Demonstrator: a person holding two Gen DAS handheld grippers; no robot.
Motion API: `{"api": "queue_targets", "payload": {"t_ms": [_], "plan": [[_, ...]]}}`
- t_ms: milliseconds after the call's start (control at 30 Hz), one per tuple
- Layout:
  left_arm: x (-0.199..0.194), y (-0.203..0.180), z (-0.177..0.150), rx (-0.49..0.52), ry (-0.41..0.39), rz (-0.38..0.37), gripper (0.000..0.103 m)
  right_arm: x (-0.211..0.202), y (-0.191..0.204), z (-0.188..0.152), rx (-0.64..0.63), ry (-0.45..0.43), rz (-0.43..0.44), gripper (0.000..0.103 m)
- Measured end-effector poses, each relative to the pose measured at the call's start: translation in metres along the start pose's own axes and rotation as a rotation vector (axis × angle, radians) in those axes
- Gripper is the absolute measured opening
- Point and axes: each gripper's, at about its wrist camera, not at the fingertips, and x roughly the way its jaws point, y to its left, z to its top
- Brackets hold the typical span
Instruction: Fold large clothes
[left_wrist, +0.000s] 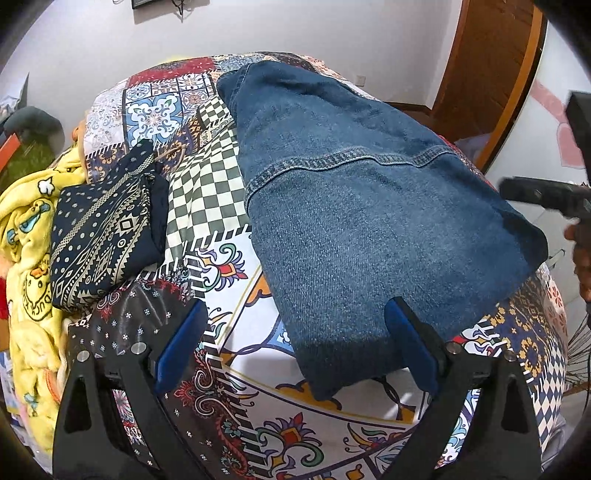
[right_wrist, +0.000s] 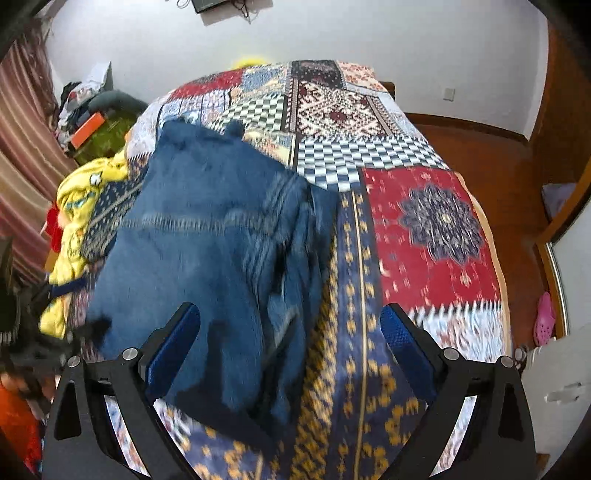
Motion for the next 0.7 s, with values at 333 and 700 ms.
{"api": "queue_targets", "payload": {"t_ms": [333, 700], "plan": [[-0.013, 0.01, 0.008, -0.008, 0.0, -0.029, 0.097, 0.03, -0.039, 0.003, 0.118, 0.105, 0.05, 0.097], [-0.006, 0.049, 0.069, -0.075, 0.004, -0.134, 0.097, 0.015, -0.021, 0.017, 0.04, 0.059, 0.231, 0.097]]}}
